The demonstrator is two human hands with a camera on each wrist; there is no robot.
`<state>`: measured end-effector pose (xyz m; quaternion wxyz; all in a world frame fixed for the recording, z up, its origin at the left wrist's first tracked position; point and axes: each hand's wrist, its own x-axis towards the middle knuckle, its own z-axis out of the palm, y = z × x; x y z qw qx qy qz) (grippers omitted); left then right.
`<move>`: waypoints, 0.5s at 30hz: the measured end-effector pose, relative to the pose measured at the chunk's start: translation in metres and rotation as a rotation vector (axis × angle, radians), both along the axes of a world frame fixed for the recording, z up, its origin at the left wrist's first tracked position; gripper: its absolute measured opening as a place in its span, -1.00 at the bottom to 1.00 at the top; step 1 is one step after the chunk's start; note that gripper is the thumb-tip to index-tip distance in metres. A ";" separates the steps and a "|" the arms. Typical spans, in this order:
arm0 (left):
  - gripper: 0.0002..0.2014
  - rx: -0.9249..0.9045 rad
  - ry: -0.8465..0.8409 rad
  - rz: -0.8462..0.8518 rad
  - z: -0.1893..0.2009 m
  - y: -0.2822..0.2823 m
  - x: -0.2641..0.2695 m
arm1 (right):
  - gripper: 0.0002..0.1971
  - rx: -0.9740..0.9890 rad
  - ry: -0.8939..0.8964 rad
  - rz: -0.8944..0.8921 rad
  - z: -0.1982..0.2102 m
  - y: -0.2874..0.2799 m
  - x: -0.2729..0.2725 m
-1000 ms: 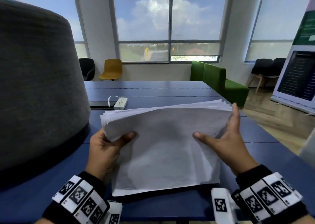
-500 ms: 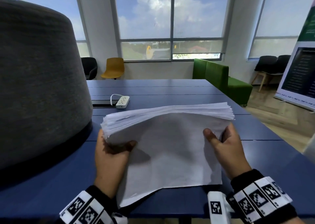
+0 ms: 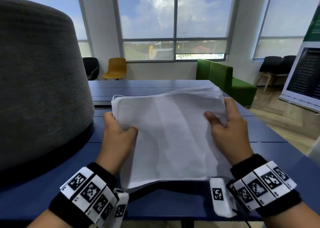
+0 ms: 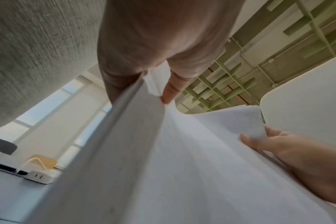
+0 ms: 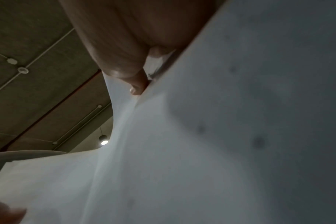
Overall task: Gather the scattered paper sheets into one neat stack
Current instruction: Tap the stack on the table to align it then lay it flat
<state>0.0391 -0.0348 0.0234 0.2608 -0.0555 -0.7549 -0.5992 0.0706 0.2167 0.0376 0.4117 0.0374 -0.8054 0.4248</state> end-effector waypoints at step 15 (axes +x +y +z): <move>-0.63 0.046 0.096 0.015 -0.028 0.004 0.018 | -0.34 -0.302 -0.292 0.276 -0.064 0.011 0.025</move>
